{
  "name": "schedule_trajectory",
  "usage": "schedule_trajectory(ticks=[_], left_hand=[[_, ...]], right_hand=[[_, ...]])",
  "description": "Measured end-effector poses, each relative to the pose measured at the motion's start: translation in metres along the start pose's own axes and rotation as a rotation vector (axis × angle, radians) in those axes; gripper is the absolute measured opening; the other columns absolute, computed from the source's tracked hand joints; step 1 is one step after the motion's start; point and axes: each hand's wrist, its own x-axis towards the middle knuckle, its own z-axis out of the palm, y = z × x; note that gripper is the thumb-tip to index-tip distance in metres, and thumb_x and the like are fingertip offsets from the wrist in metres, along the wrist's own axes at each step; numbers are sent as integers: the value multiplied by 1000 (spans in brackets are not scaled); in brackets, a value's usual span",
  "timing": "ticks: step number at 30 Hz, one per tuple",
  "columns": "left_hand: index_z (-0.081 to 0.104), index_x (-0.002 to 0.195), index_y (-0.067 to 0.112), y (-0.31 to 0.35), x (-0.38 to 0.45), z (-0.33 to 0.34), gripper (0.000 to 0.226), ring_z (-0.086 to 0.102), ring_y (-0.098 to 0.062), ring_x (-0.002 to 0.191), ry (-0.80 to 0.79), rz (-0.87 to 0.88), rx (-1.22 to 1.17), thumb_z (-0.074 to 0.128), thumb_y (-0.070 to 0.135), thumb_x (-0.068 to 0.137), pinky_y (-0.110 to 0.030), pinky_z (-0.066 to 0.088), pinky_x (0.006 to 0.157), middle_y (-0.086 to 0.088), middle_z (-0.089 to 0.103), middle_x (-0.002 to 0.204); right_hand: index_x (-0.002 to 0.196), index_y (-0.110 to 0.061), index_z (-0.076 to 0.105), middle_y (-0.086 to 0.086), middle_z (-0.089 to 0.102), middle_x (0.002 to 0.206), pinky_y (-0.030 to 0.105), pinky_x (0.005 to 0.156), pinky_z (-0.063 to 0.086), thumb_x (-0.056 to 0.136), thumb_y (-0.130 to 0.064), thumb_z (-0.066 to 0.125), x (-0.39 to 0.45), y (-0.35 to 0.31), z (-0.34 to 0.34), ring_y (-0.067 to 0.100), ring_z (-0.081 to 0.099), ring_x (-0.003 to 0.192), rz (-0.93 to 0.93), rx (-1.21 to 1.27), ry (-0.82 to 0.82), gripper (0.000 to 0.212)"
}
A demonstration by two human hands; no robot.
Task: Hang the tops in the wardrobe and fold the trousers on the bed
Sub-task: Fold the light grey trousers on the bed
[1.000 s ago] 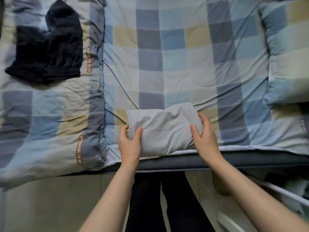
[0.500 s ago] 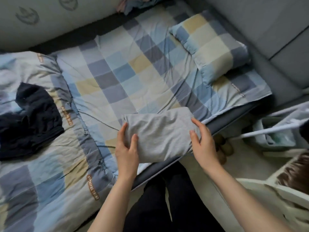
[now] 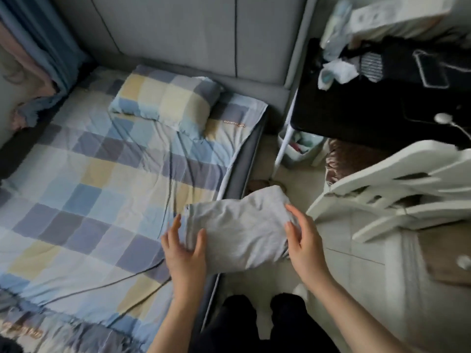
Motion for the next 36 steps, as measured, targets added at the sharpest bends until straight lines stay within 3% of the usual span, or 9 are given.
schedule_trajectory(ticks=[5,9,14,20,22,26,30,34,36], left_hand=[[61,125,21,32,-36,73,40,53,-16,116,-229,170,72,72,21,86,-26,42,98,8,50,125],[61,129,19,65,-88,143,45,55,-14,111,-349,189,91,72,23,86,-31,46,98,9,53,127],[64,127,16,97,-162,237,43,55,-12,113,-478,215,80,74,18,85,-23,40,99,9,56,124],[62,129,22,137,-243,341,45,51,-10,114,-699,206,137,73,24,85,-29,39,104,10,54,127],[63,128,24,151,-265,369,43,51,-11,112,-774,231,149,72,24,86,-33,40,106,9,55,124],[65,124,24,169,-296,423,37,55,-18,112,-908,273,185,70,21,88,-39,43,105,4,59,123],[65,122,34,189,-322,480,35,55,-17,107,-1079,227,228,69,24,89,-36,45,97,6,58,120],[64,113,45,210,-345,535,30,55,-8,95,-1255,169,244,69,29,88,-27,45,80,10,55,116],[67,114,42,220,-356,561,30,58,-9,98,-1336,131,221,69,28,88,-26,47,79,9,57,118]], right_hand=[[131,-17,53,-5,54,121,1,91,34,97,-16,49,-19,41,-78,-6,48,110,76,-22,206,35],[131,-13,54,-1,56,123,11,94,41,96,-15,51,-41,87,-157,6,53,113,150,-23,343,35],[129,-10,54,-1,57,120,2,91,36,94,-13,53,-67,145,-261,-1,53,110,214,-74,434,35],[131,-17,53,-7,54,119,-2,85,35,96,-18,51,-104,204,-363,-10,49,108,387,-43,588,35],[131,-21,51,-6,54,123,3,88,38,97,-20,49,-117,219,-386,-4,50,111,472,12,654,34],[131,-21,51,-4,53,130,26,94,45,98,-19,48,-136,241,-419,11,52,116,615,93,792,33],[130,-24,52,-6,53,127,24,90,40,98,-16,48,-146,259,-445,8,48,110,762,132,953,32],[129,-17,56,3,56,130,38,94,46,98,-11,48,-147,273,-473,21,53,114,893,196,1098,33],[128,-17,57,1,57,128,38,92,47,98,-11,49,-146,277,-483,20,54,112,927,228,1182,32]])
